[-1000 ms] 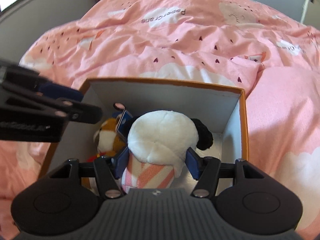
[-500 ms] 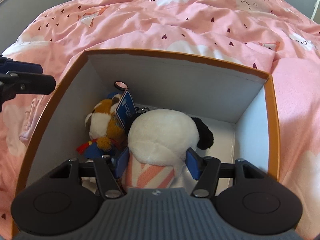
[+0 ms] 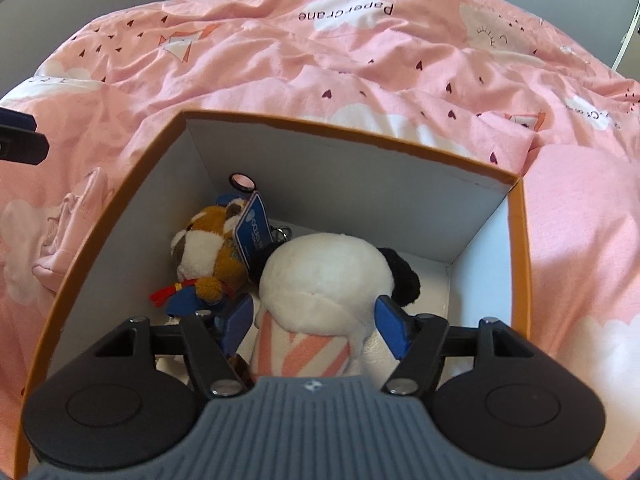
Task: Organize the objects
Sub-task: 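Move the left gripper to the pink backpack pouch while the right moves to the pink card wallet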
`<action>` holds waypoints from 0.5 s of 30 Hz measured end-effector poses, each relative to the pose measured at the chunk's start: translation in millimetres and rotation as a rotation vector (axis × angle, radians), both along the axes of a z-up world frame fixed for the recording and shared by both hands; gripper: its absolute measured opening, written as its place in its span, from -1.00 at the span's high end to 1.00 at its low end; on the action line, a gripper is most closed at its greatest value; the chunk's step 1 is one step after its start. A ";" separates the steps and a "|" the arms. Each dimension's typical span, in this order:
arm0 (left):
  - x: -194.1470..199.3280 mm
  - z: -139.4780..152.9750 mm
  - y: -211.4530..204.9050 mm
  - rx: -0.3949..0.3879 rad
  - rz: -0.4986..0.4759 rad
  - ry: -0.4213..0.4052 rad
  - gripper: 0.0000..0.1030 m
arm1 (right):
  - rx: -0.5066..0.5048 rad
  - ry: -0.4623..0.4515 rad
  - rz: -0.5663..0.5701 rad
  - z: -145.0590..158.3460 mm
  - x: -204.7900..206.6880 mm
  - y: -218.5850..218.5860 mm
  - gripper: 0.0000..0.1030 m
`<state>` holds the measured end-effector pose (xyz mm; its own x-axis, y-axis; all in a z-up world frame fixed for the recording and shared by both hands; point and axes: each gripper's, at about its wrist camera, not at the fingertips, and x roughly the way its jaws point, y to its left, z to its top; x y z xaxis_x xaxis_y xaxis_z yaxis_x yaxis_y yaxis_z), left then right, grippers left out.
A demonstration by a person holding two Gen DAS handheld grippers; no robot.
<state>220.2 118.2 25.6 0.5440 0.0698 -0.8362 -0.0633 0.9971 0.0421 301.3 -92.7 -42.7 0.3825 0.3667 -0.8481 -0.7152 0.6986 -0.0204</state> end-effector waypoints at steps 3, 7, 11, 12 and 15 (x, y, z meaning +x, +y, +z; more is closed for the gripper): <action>-8.6 5.7 11.9 -0.013 0.004 0.015 0.02 | 0.011 -0.069 0.017 16.7 -11.5 -1.2 -0.30; -23.6 17.0 31.5 -0.031 0.015 0.039 0.02 | 0.085 -0.120 0.062 47.2 -32.2 -0.2 -0.25; -36.4 28.0 49.5 -0.027 0.028 0.053 0.02 | 0.151 -0.163 0.137 71.1 -56.3 14.1 -0.23; -39.1 29.6 53.0 -0.032 0.030 0.057 0.02 | 0.161 -0.168 0.160 75.1 -63.0 19.3 -0.23; -46.8 31.4 60.7 -0.035 0.034 0.062 0.00 | 0.183 -0.181 0.220 83.2 -81.2 35.8 -0.22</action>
<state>173.5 178.8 57.0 0.4885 0.0573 -0.8707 -0.0953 0.9954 0.0120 220.1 -57.0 40.5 0.4155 0.5969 -0.6864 -0.8455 0.5317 -0.0494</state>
